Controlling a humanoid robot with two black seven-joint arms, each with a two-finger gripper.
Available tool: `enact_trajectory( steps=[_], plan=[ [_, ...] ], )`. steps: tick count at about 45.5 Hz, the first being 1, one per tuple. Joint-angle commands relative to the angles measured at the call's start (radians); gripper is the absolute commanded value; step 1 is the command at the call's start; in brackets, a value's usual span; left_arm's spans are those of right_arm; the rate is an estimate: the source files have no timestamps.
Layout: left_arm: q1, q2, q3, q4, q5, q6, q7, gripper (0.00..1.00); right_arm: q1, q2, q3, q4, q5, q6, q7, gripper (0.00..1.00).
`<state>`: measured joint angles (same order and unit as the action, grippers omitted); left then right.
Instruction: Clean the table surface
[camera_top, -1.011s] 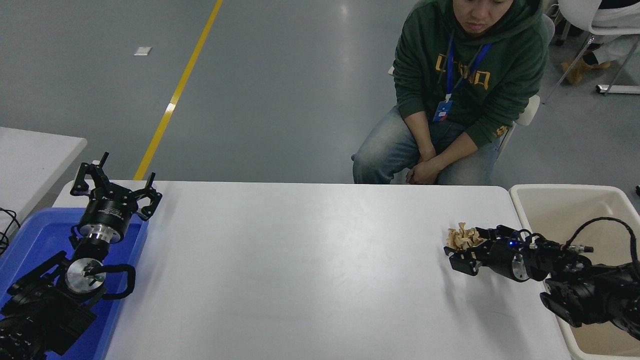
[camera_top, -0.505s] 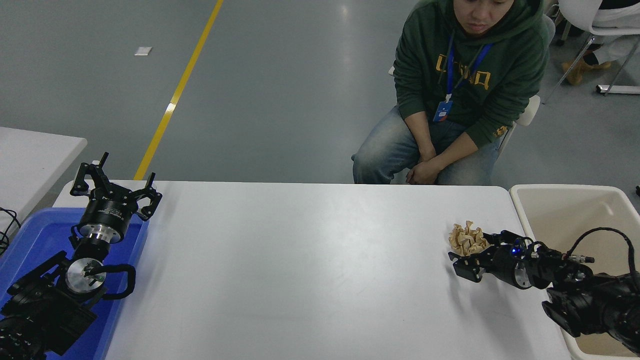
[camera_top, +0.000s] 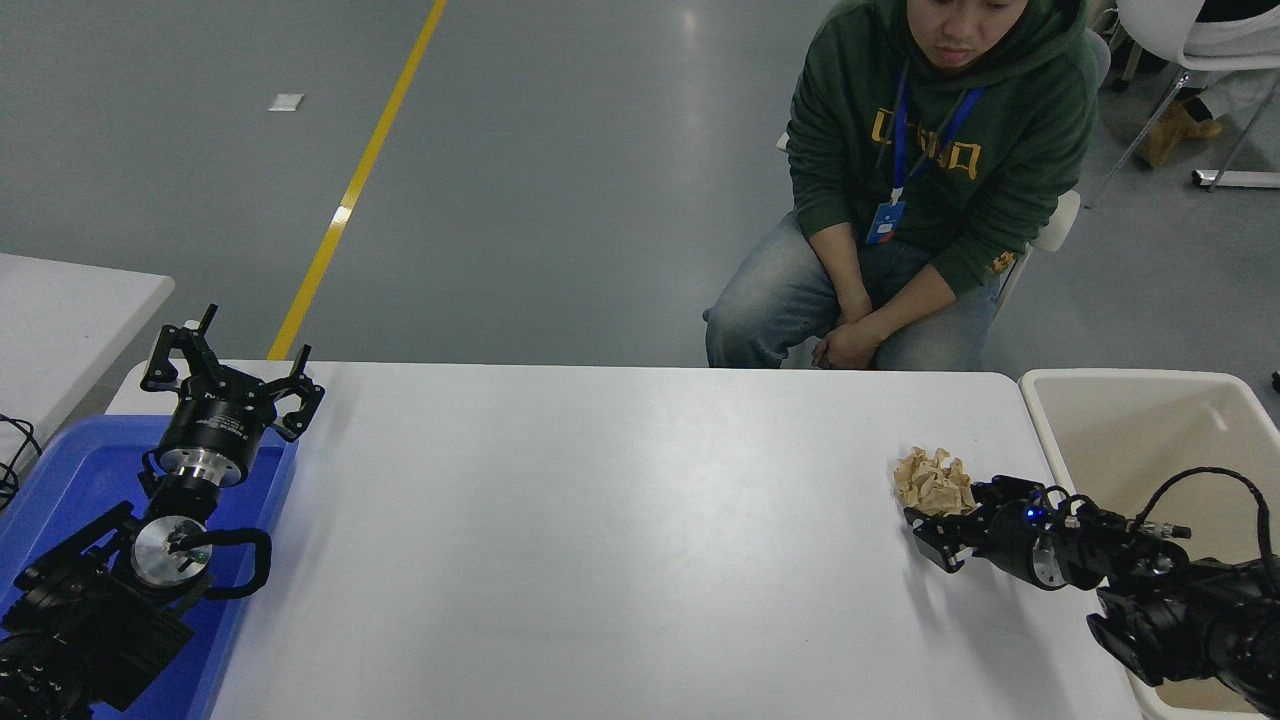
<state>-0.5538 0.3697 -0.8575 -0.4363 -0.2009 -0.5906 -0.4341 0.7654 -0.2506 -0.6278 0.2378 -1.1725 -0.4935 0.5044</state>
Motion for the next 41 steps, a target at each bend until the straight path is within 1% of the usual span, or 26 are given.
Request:
enact_trajectory(
  steps=[1,3,6,7,11,15,23,27,31,36,41],
  plan=[
    [0.0,0.0,0.0,0.001,0.0,0.0,0.0,1.0,-0.002,-0.001,0.005,-0.005,0.028,0.001,0.0,0.28],
    [0.0,0.0,0.0,-0.001,0.0,0.0,0.0,1.0,0.002,-0.001,0.002,-0.005,0.048,0.004,0.0,0.2],
    [0.0,0.0,0.0,-0.001,0.001,0.0,0.0,1.0,0.008,-0.006,-0.003,-0.005,0.066,0.01,0.002,0.01],
    [0.0,0.0,0.0,0.001,0.0,0.0,0.0,1.0,0.009,-0.007,-0.003,-0.005,0.07,0.01,0.003,0.0],
    [0.0,0.0,0.0,0.001,0.0,0.0,0.0,1.0,0.017,-0.012,0.005,-0.002,0.076,0.012,0.028,0.0],
    [0.0,0.0,0.0,0.001,0.0,0.0,0.0,1.0,0.028,-0.032,0.007,0.008,0.111,0.012,0.089,0.0],
    [0.0,0.0,0.0,0.001,0.0,0.0,0.0,1.0,0.038,-0.056,0.011,0.012,0.295,0.012,0.204,0.0],
    [0.0,0.0,0.0,0.001,0.0,0.0,0.0,1.0,0.049,-0.065,0.023,0.014,0.414,0.012,0.241,0.0],
    [0.0,0.0,0.0,-0.001,0.0,0.0,0.0,1.0,0.054,-0.065,0.031,0.014,0.526,0.03,0.258,0.0],
    [0.0,0.0,0.0,-0.001,0.0,0.0,0.0,1.0,0.058,-0.068,0.048,0.012,0.617,0.078,0.26,0.0],
    [0.0,0.0,0.0,0.001,0.0,0.0,0.0,1.0,0.069,-0.081,0.121,0.011,0.697,0.147,0.256,0.0]
  ],
)
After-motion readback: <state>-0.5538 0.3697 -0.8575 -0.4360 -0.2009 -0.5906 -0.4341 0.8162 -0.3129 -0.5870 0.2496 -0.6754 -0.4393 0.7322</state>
